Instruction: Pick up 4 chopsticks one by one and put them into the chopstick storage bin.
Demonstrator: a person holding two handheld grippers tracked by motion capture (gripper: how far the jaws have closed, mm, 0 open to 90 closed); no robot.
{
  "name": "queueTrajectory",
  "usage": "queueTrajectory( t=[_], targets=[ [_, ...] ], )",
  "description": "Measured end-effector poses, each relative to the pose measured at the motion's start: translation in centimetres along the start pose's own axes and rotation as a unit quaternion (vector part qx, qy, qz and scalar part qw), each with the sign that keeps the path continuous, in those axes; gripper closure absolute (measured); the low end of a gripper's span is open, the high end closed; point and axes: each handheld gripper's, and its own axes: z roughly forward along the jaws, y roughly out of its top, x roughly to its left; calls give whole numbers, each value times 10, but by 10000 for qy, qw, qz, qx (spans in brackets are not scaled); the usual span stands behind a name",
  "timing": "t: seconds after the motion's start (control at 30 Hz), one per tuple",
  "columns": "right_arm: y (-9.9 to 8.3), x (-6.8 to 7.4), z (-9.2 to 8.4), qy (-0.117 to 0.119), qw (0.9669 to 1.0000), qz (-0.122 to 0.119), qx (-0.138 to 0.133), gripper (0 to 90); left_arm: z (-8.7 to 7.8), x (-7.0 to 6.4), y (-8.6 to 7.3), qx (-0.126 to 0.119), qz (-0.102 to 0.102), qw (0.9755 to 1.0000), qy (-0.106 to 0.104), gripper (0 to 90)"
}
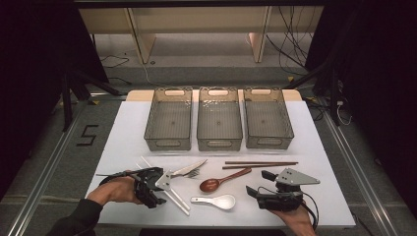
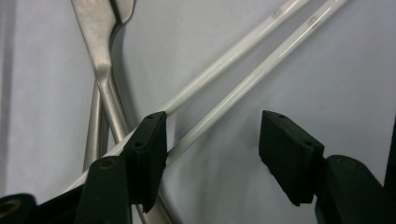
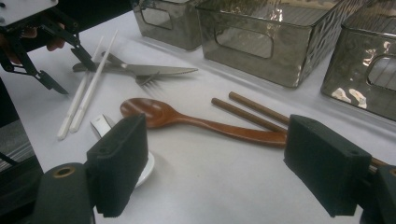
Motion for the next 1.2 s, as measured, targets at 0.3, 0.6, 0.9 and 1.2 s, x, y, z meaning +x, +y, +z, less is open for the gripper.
queueTrajectory(
  t=[0.3, 0.6, 0.9, 1.2],
  targets=[
    [0, 0, 1, 13, 10000, 10, 31, 226, 0, -1, -3, 165, 179, 9997, -87, 626],
    [-1, -2, 2, -27, 9999, 72, 117, 233, -4, -9, -10, 202, 599, 9976, -280, 714],
    [-1, -2, 3, -28, 9998, 109, 170, 235, -5, -13, -13, 221, 707, 9961, -481, 786],
    [-1, -4, 3, -31, 9997, 164, 182, 238, -5, -15, -12, 328, 939, 9926, -701, 826]
  ],
)
